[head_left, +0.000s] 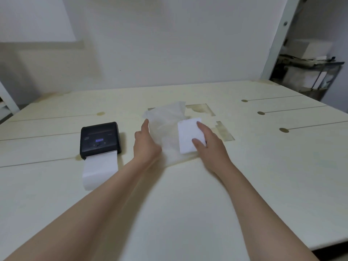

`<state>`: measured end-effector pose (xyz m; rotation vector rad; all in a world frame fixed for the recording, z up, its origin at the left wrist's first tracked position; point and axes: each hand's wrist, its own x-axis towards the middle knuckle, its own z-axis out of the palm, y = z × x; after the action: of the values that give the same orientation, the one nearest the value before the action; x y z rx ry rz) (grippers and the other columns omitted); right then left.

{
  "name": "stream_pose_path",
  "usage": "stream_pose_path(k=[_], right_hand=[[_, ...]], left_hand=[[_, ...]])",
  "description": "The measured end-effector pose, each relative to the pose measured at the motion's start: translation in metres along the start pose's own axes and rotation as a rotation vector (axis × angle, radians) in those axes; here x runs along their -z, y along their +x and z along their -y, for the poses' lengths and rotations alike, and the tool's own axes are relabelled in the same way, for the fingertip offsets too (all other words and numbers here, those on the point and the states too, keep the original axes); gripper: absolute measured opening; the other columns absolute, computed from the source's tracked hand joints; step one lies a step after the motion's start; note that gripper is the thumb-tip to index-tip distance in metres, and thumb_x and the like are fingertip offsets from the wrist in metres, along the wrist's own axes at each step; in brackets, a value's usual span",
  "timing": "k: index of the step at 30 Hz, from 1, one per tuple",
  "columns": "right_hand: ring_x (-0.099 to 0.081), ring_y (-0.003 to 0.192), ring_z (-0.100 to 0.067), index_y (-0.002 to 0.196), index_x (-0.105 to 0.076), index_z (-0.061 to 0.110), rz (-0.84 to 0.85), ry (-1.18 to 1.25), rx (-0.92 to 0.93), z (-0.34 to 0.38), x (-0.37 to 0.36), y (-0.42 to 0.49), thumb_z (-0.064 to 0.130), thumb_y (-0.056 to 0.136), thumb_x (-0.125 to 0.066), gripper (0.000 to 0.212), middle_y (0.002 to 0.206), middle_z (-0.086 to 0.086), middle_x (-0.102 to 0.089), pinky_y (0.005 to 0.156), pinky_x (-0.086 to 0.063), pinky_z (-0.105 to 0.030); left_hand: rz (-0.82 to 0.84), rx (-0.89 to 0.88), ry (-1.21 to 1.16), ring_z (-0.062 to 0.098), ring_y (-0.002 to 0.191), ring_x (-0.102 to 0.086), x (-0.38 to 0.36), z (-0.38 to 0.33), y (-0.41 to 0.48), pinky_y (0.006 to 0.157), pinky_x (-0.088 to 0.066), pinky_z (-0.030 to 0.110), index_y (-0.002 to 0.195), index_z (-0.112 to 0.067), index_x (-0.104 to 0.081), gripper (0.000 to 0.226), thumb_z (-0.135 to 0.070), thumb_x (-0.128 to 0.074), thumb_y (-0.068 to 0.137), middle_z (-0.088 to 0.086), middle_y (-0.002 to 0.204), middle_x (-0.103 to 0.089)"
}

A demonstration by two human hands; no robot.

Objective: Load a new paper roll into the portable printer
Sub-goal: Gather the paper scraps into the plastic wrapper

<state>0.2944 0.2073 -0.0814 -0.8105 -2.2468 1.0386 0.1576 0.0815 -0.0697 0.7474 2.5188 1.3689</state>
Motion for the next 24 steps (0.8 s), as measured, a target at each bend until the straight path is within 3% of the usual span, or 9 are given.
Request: stream_pose_path(k=[2,4,7,10,13,15,17,21,24], right_hand=[[-0.044,0.124,-0.032,0.152,-0.012,0.026,-0.004,-0.2,-0.103,-0.003,-0.005,0.003,0.033,0.091,-0.057,0.076,0.131,-0.009,-0.053,0.102,-0.038,-0.043],[-0.036,0.128,-0.031,0.152,-0.009,0.018,-0.045,-0.358,-0.124,-0.004,-0.007,0.003,0.037,0.088,-0.061,0.085,0.136,-0.008,-0.049,0.1,-0.034,-0.043],[-0.034,0.132,-0.031,0.148,-0.018,0.012,-0.024,-0.356,-0.174,-0.003,-0.005,0.005,0.04,0.084,-0.064,0.083,0.139,-0.004,-0.049,0.102,-0.03,-0.044],[-0.045,0.128,-0.029,0.147,-0.018,0.011,-0.002,-0.209,-0.24,0.0,-0.002,0.003,0.034,0.082,-0.067,0.084,0.123,0.002,-0.061,0.105,-0.033,-0.043],[-0.059,0.109,-0.023,0.142,-0.031,0.009,0.002,0.015,-0.268,0.008,0.007,-0.011,0.026,0.081,-0.068,0.074,0.097,0.005,-0.062,0.09,-0.047,-0.037],[-0.064,0.099,-0.02,0.131,-0.052,0.012,0.037,0.156,-0.236,0.011,0.018,-0.024,0.019,0.083,-0.067,0.05,0.1,0.003,-0.066,0.076,-0.05,-0.03],[-0.069,0.097,-0.02,0.112,-0.067,0.018,0.045,0.221,-0.199,0.012,0.034,-0.039,0.013,0.085,-0.063,0.028,0.102,0.002,-0.072,0.078,-0.053,-0.033],[-0.069,0.08,-0.011,0.099,-0.071,0.021,-0.034,0.228,-0.165,0.012,0.079,-0.081,0.013,0.082,-0.062,0.021,0.091,0.005,-0.074,0.065,-0.053,-0.021],[-0.066,0.07,-0.009,0.09,-0.07,0.02,-0.123,0.207,-0.192,0.003,0.114,-0.121,0.016,0.08,-0.065,0.011,0.083,0.007,-0.071,0.056,-0.049,-0.018]], left_hand=[[0.023,-0.049,-0.014,0.031,0.104,-0.06,0.006,-0.004,-0.009,0.086,-0.051,0.042,0.149,-0.028,-0.025,0.071,-0.015,-0.054,0.085,-0.006,0.111,-0.053],[0.069,-0.071,-0.027,0.032,0.1,-0.063,0.012,-0.009,-0.019,0.088,-0.052,0.047,0.146,-0.028,-0.027,0.068,-0.02,-0.053,0.084,-0.017,0.094,-0.051],[0.119,-0.065,-0.032,0.032,0.098,-0.065,0.016,-0.007,-0.027,0.089,-0.053,0.049,0.149,-0.037,-0.019,0.082,-0.029,-0.048,0.073,-0.013,0.108,-0.056],[0.12,-0.11,-0.027,0.029,0.091,-0.067,0.015,-0.001,-0.03,0.084,-0.055,0.046,0.152,-0.04,-0.014,0.081,-0.014,-0.049,0.084,-0.007,0.124,-0.058],[0.132,-0.159,-0.056,0.018,0.07,-0.064,0.014,-0.002,-0.034,0.077,-0.056,0.04,0.152,-0.045,-0.015,0.084,-0.01,-0.052,0.085,-0.012,0.122,-0.059],[0.15,-0.197,-0.087,0.015,0.068,-0.062,0.013,-0.009,-0.04,0.074,-0.055,0.034,0.151,-0.047,-0.017,0.084,-0.015,-0.057,0.085,-0.012,0.12,-0.061],[0.17,-0.231,-0.136,0.012,0.075,-0.061,0.009,-0.02,-0.046,0.069,-0.052,0.026,0.153,-0.045,-0.014,0.089,-0.017,-0.064,0.084,-0.008,0.113,-0.063],[0.148,-0.273,-0.269,0.011,0.074,-0.058,-0.005,-0.048,-0.077,0.067,-0.044,0.024,0.157,-0.032,-0.001,0.091,-0.038,-0.063,0.09,0.005,0.084,-0.06],[0.158,-0.393,-0.268,0.013,0.06,-0.048,-0.021,-0.068,-0.113,0.063,-0.041,0.028,0.154,-0.043,-0.007,0.073,-0.04,-0.051,0.096,-0.002,0.065,-0.043]])
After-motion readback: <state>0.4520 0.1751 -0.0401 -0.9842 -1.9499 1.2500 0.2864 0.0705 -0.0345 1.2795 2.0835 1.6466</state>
